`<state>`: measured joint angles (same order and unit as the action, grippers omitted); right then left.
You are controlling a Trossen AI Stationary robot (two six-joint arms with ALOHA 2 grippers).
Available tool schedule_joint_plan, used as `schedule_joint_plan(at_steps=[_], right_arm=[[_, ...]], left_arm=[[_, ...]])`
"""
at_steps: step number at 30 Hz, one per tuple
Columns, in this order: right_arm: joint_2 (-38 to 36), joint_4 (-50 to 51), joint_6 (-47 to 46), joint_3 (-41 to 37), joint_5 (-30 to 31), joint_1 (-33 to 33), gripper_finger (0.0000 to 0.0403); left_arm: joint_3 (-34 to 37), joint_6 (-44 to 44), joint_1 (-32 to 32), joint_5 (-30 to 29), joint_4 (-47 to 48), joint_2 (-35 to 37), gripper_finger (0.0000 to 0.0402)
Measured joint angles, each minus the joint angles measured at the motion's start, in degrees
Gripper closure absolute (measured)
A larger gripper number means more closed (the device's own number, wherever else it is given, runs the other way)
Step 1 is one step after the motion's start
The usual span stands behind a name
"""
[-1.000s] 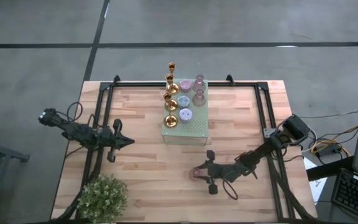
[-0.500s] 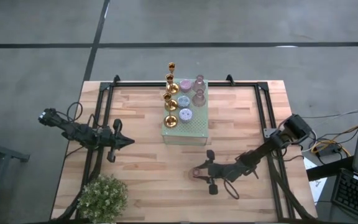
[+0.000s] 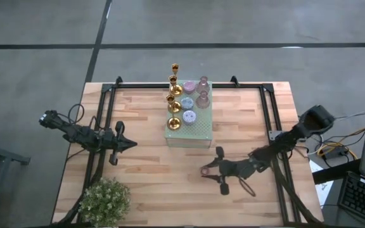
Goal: Pick & Place candle stick holders
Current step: Put the pink glass candle holder on the shelf
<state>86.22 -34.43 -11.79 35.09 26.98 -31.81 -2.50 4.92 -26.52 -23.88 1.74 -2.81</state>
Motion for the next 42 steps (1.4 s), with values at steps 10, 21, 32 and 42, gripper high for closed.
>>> schedule_joint_plan(at_steps=[10, 21, 32, 42], right_arm=[[-19.9, 16.4, 0.2, 0.0, 0.2, 2.4, 0.0261], [-35.5, 26.8, 5.2, 0.3, 0.1, 7.8, 0.0260], [-36.9, 37.4, 12.4, 8.5, 0.0, 16.6, 0.0260], [-35.3, 33.7, 14.4, 8.6, -7.8, 27.7, 0.0260]], left_arm=[[0.0, 0.0, 0.0, 0.0, 0.0, 0.0, 0.0390], [0.0, 0.0, 0.0, 0.0, 0.0, 0.0, 0.0390], [0.0, 0.0, 0.0, 0.0, 0.0, 0.0, 0.0390], [0.0, 0.0, 0.0, 0.0, 0.0, 0.0, 0.0390]])
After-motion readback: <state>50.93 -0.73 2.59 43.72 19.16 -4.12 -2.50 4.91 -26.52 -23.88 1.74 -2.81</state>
